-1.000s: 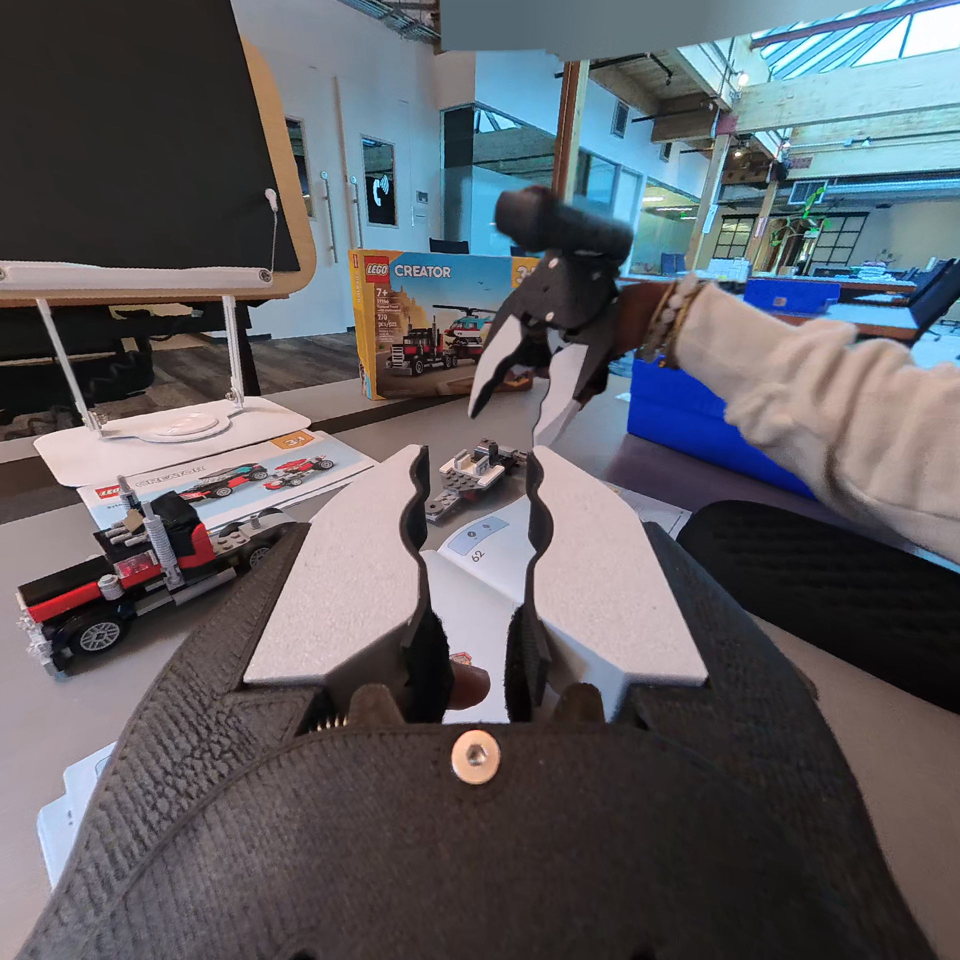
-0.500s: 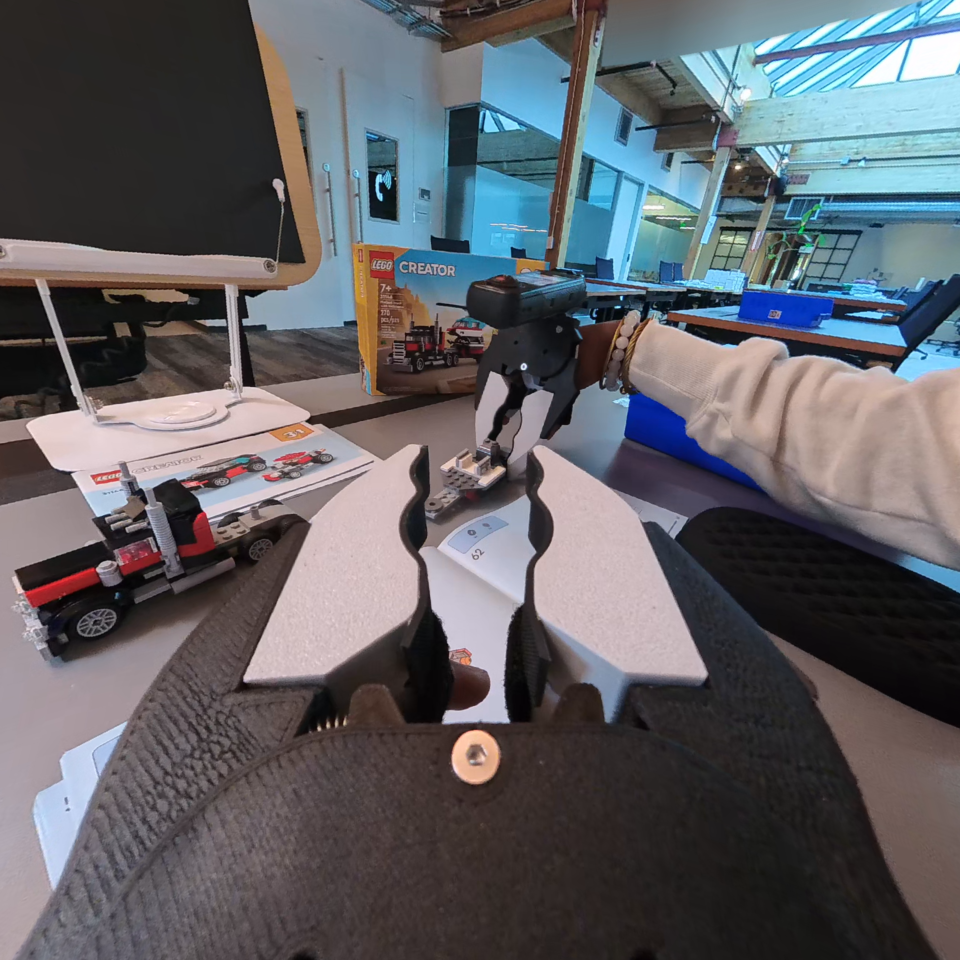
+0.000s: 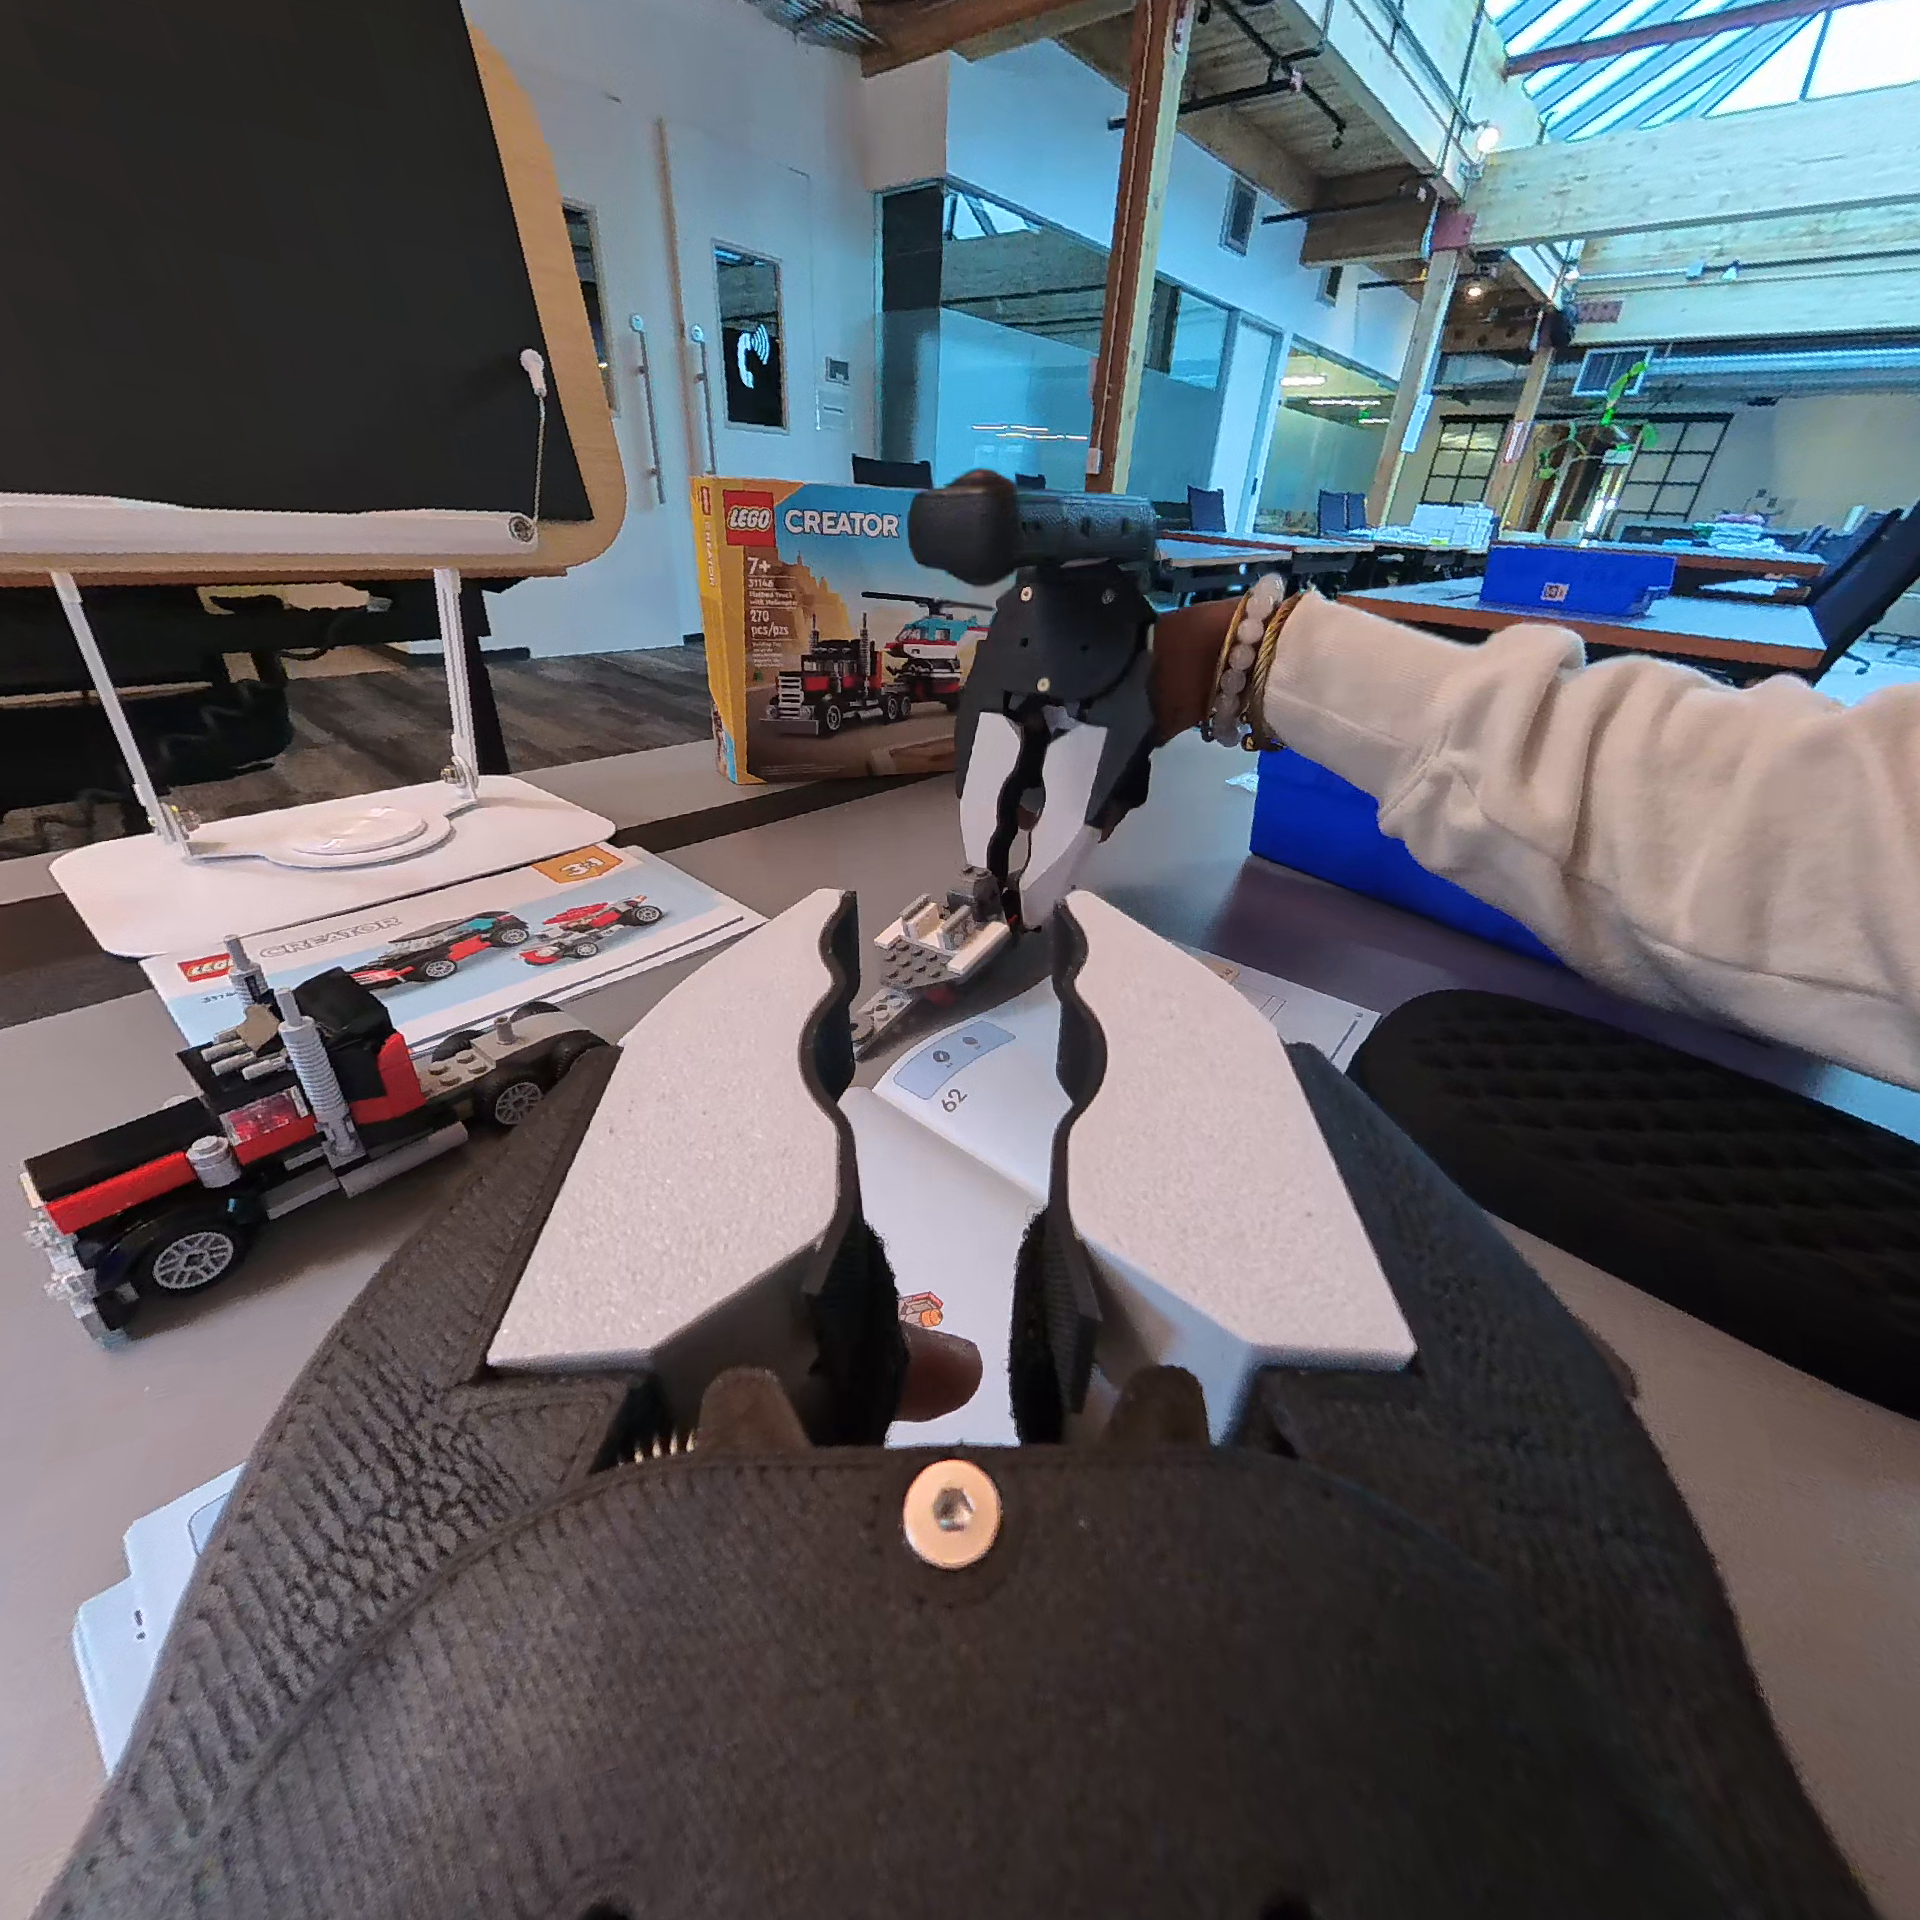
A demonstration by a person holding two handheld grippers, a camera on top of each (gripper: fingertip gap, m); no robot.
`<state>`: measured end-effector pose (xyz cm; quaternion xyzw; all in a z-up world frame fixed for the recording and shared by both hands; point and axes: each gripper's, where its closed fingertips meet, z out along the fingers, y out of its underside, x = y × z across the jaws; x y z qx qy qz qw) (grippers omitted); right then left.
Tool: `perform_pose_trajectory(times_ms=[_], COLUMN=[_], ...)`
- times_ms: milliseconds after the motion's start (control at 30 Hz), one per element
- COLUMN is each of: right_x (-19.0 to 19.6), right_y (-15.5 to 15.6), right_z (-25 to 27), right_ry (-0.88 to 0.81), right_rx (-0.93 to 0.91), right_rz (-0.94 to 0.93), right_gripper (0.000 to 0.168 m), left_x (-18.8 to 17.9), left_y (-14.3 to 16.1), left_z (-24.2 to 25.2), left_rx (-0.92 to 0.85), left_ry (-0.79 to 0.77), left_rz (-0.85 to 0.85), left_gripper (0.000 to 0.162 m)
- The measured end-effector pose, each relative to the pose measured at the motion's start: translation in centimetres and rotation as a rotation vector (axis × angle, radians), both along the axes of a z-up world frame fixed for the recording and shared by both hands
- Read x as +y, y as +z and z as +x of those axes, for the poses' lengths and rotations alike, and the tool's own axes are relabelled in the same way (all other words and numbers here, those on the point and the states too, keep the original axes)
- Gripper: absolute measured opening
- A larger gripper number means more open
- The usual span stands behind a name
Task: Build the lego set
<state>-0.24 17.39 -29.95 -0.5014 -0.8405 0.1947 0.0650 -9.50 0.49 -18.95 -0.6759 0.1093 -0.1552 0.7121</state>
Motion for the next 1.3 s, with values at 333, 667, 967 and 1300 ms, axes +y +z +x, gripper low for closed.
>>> perform_pose_trajectory(times_ms=[333, 667, 967, 1300], right_x=[-3.7, -11.2, -19.0, -21.6], right_y=[1.0, 3.0, 2.8, 3.4], right_z=[-0.2, -0.7, 1.1, 2.6], right_ry=[-0.044, 0.029, 0.102, 0.224], right_rx=[-0.077, 0.026, -0.121, -0.166], right_rz=[-0.361, -0.585, -0.786, -0.874], right_gripper=[0.016, 0.016, 0.016, 0.016], left_x=[0.1, -0.7, -3.7, -5.0], left_y=[-0.9, -2.8, -5.6, -6.3], left_z=[1.1, 3.3, 6.5, 8.4], left_rx=[0.169, 0.519, 0.759, 0.775], left_ry=[-0.001, -0.056, -0.174, -0.322], left_rz=[-0.024, -0.043, -0.084, -0.056], left_gripper=[0.038, 0.050, 0.054, 0.033])
